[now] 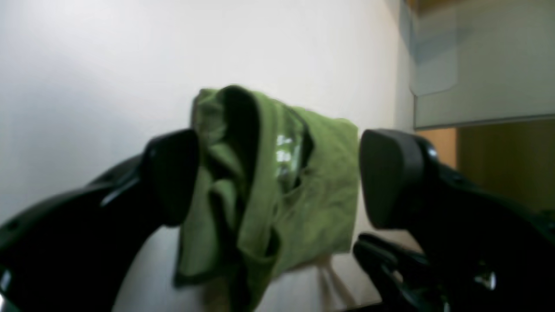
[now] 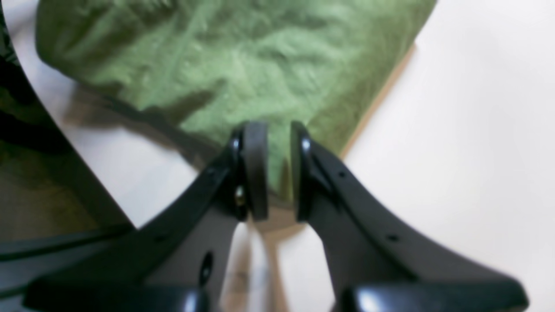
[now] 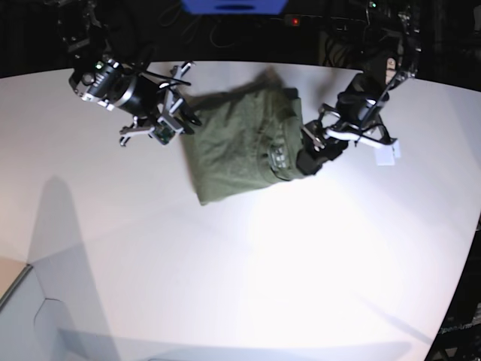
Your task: Layout the t-shirt on the table in an organized manner, then fold the t-shirt properly
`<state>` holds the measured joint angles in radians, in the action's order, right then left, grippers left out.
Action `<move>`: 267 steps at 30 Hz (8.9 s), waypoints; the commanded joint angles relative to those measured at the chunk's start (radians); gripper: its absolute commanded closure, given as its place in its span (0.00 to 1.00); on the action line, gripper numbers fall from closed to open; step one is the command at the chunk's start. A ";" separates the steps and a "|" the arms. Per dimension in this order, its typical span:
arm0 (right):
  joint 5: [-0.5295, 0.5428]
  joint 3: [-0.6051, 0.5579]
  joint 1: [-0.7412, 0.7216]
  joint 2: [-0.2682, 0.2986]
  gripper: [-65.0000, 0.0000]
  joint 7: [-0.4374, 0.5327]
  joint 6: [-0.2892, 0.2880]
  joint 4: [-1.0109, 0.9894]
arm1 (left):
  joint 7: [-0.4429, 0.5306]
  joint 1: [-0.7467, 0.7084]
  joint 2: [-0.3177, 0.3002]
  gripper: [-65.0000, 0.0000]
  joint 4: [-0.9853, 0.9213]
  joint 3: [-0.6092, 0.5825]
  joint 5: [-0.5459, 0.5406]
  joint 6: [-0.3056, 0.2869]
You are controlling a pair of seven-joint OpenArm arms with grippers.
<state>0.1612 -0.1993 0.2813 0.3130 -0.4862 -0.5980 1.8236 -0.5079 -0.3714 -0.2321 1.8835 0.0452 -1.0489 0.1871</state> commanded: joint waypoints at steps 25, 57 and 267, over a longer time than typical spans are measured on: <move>0.013 0.068 -0.003 -0.004 0.87 0.025 -0.003 0.020 | -0.140 0.174 0.007 0.13 -0.272 -0.169 0.074 0.002; 0.015 0.576 0.078 -0.033 0.87 0.030 -0.003 0.057 | -0.143 0.576 0.017 1.00 -0.514 -0.445 0.348 -0.002; -0.754 1.062 0.002 -0.140 0.88 1.027 0.573 -1.662 | 0.679 0.242 0.055 1.00 -1.763 0.235 1.192 -0.387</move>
<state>-0.6060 0.8608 0.2745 0.1600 0.5217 -0.0273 0.1570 0.1646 -0.1223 -0.1715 0.1188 0.2802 0.1444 -0.1860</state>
